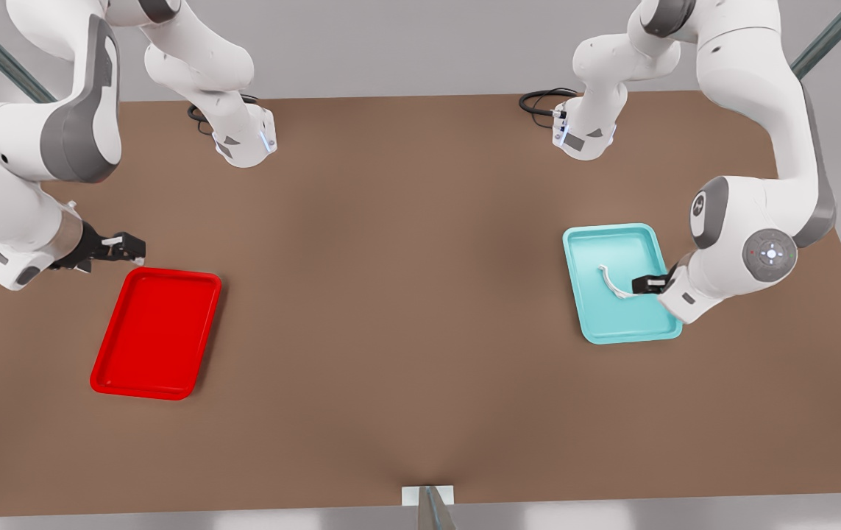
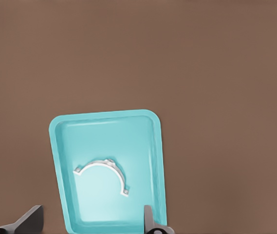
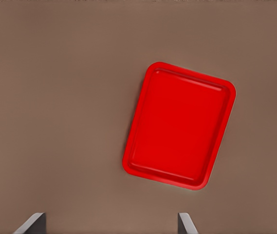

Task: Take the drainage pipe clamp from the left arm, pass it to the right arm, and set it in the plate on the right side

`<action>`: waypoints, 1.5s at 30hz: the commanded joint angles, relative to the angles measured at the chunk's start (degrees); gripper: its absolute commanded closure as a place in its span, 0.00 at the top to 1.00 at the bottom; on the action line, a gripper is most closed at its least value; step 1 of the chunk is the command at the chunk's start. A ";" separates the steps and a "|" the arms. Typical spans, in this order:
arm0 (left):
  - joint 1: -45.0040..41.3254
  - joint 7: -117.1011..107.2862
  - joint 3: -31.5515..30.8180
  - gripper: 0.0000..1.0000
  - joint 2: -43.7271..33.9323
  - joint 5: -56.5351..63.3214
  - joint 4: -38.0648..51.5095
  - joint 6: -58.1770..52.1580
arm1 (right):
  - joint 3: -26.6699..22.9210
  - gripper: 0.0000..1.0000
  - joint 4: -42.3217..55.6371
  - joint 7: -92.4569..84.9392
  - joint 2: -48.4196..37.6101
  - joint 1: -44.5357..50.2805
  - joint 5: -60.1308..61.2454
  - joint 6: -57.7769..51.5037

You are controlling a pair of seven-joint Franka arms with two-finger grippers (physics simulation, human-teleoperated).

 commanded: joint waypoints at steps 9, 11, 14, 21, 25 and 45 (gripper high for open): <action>2.63 23.22 3.60 1.00 4.60 0.71 -25.14 36.48 | 0.10 1.00 -1.29 -2.22 1.05 -0.03 0.51 4.91; 2.89 22.97 3.60 1.00 4.34 0.71 -26.45 31.40 | 0.10 1.00 -1.29 -2.66 1.13 -0.03 0.51 4.91; 2.81 -1.61 3.60 1.00 3.90 -0.86 -32.69 34.01 | 0.10 1.00 -1.73 -2.66 1.13 0.32 0.51 4.82; 2.81 -30.46 4.39 1.00 3.81 -1.75 -39.38 40.43 | 0.19 1.00 -2.35 -2.75 1.05 0.32 0.24 4.82; 2.37 -30.38 4.39 1.00 4.34 -6.94 -39.64 42.28 | 0.19 1.00 -2.52 -2.75 1.05 0.32 0.33 4.65; 2.81 -21.24 4.39 0.47 4.96 -3.60 -42.28 44.65 | 0.19 1.00 -3.84 -2.84 0.78 0.76 0.24 3.94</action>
